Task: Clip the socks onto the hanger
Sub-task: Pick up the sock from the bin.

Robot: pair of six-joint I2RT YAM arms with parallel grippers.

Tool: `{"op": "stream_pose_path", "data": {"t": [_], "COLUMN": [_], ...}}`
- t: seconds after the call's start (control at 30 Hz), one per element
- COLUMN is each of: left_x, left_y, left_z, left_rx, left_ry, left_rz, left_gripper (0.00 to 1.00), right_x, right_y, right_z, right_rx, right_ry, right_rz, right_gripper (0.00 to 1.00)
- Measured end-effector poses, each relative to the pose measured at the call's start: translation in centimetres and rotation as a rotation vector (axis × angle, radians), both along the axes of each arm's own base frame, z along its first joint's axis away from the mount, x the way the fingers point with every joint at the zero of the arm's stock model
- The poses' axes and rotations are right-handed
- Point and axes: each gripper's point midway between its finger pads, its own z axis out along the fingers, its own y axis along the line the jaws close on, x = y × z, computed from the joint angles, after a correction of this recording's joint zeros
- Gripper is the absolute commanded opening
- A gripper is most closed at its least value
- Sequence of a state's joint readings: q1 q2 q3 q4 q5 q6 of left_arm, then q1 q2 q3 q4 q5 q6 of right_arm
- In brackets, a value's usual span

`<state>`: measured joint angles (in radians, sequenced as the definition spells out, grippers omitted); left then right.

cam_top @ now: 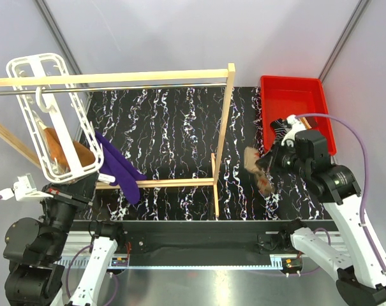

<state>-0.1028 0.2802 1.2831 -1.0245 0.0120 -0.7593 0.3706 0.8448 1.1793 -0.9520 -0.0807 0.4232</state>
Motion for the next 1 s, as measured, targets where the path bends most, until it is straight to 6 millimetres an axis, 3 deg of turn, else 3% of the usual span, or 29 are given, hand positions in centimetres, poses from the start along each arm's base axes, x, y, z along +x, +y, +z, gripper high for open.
{"op": "stream_pose_path", "data": {"t": [0.13, 0.3, 0.5, 0.63, 0.83, 1.0], "left_x": [0.1, -0.1, 0.0, 0.0, 0.1, 0.1], "left_y": [-0.1, -0.1, -0.1, -0.1, -0.3, -0.4], "left_z": [-0.1, -0.1, -0.1, -0.1, -0.3, -0.1], "left_rx": [-0.002, -0.003, -0.011, -0.018, -0.037, -0.047], "left_ry": [-0.002, -0.007, -0.007, -0.005, -0.004, -0.007], "left_rz": [-0.003, -0.003, -0.004, -0.003, -0.009, -0.015], "left_gripper": [0.00, 0.00, 0.00, 0.00, 0.00, 0.00], "right_x": [-4.3, -10.1, -14.8, -17.0, -13.7, -11.6], "right_y": [4.3, 8.0, 13.0, 18.0, 25.4, 30.9], "right_z": [0.0, 0.5, 3.0, 2.4, 0.2, 2.6], "right_rx": [0.139, 0.282, 0.383, 0.352, 0.240, 0.221], "right_ry": [0.066, 0.132, 0.102, 0.110, 0.045, -0.085], "right_rz": [0.264, 0.556, 0.850, 0.980, 0.874, 0.773], "right_gripper": [0.00, 0.00, 0.00, 0.00, 0.00, 0.00]}}
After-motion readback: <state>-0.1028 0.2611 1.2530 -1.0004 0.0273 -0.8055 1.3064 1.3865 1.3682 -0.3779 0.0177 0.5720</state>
